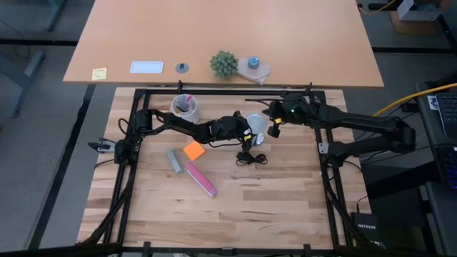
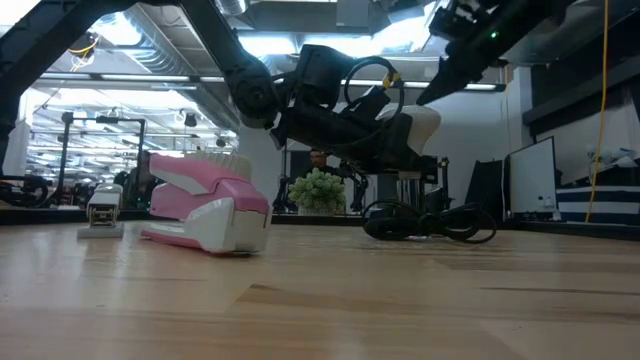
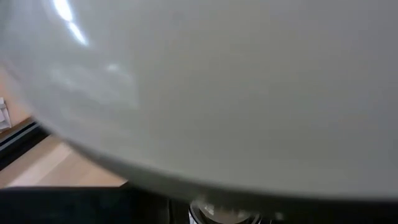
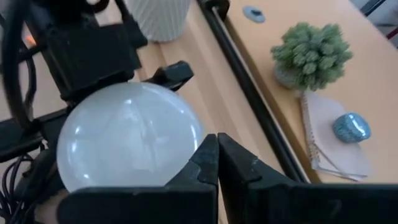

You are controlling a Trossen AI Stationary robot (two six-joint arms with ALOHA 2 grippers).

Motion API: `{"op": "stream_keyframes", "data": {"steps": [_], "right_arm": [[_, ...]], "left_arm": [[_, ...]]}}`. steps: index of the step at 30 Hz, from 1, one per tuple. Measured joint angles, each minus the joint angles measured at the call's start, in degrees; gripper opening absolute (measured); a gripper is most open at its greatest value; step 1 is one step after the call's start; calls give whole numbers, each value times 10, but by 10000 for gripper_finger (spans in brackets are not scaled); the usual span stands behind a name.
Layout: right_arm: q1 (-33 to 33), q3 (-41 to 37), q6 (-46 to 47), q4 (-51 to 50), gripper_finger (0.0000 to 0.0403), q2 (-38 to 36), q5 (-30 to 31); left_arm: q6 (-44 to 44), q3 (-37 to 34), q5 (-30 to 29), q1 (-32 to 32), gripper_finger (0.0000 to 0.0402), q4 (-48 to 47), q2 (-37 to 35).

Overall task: Screw lightbulb
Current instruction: Insert the lightbulb into the lamp

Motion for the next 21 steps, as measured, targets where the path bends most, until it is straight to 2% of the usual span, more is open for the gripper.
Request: {"op": "stream_keyframes", "data": {"steps": [7, 21], "right_arm": [[0, 0, 0, -1, 3, 26, -7], [-1, 0, 1, -29, 2, 29, -24]], "left_arm": [[3, 0, 0, 0, 153, 0, 0], [4, -1, 0, 0, 153, 0, 0]]}}
